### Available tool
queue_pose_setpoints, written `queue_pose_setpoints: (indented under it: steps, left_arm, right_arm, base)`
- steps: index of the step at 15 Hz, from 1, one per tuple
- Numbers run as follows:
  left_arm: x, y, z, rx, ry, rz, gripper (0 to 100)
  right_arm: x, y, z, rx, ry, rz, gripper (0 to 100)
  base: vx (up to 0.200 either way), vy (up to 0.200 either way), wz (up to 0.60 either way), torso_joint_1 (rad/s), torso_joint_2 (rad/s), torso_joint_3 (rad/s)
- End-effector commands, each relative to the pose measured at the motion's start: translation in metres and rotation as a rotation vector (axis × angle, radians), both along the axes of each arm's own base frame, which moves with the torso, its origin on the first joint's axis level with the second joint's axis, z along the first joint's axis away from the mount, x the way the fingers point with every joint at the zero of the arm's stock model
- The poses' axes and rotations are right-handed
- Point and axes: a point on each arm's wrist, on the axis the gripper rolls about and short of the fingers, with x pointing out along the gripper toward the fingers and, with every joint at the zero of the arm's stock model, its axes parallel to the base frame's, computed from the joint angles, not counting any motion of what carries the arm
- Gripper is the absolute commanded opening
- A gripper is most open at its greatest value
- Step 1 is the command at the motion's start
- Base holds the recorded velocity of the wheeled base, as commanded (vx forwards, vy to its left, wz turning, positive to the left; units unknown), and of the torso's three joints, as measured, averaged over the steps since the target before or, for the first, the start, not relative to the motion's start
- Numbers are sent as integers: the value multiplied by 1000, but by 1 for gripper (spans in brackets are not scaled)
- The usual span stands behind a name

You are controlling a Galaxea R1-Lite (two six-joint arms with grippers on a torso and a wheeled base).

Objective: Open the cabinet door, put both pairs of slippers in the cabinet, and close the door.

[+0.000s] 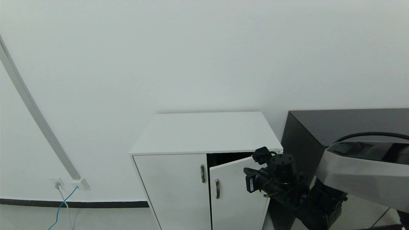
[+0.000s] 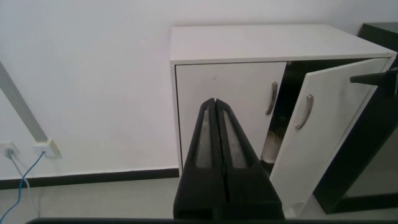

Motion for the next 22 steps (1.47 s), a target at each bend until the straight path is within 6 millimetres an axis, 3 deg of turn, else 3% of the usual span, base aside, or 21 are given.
queue_pose_setpoints:
  steps: [1, 22]
  left_arm:
    - [0, 0, 0, 0, 1, 0, 0]
    - [0, 0, 0, 0, 1, 0, 0]
  right_arm:
    - [7, 2, -7, -2, 1, -6, 0]
    - [44, -13, -27, -4, -14, -88, 0]
  base:
    - [0, 0, 0, 0, 0, 0]
    - [0, 0, 0, 0, 0, 0]
